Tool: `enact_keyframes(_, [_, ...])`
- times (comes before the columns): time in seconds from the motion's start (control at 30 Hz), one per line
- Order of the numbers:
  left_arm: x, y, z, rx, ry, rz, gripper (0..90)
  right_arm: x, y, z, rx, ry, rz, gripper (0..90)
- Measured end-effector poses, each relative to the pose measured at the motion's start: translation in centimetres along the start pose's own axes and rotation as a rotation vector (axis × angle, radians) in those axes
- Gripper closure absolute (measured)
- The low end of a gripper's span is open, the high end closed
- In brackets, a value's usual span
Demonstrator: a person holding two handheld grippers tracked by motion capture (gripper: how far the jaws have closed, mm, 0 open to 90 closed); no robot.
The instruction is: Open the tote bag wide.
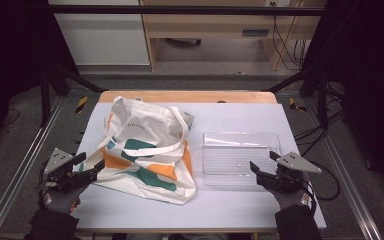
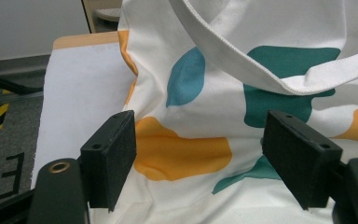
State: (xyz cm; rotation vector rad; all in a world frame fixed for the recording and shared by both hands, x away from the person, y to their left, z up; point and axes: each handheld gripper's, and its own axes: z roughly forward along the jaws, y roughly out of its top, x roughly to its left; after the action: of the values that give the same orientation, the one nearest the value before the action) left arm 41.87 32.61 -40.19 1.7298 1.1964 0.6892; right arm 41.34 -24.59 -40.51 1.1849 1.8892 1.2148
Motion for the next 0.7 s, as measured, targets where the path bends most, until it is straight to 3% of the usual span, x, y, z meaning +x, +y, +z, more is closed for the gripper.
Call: enact_keyframes(0.7, [-0.6, 1.7, -0.3, -0.039, -0.045, 0.008, 29.6, 1.5, 1.9, 0.1, -0.034, 0.017, 0.009, 28.3])
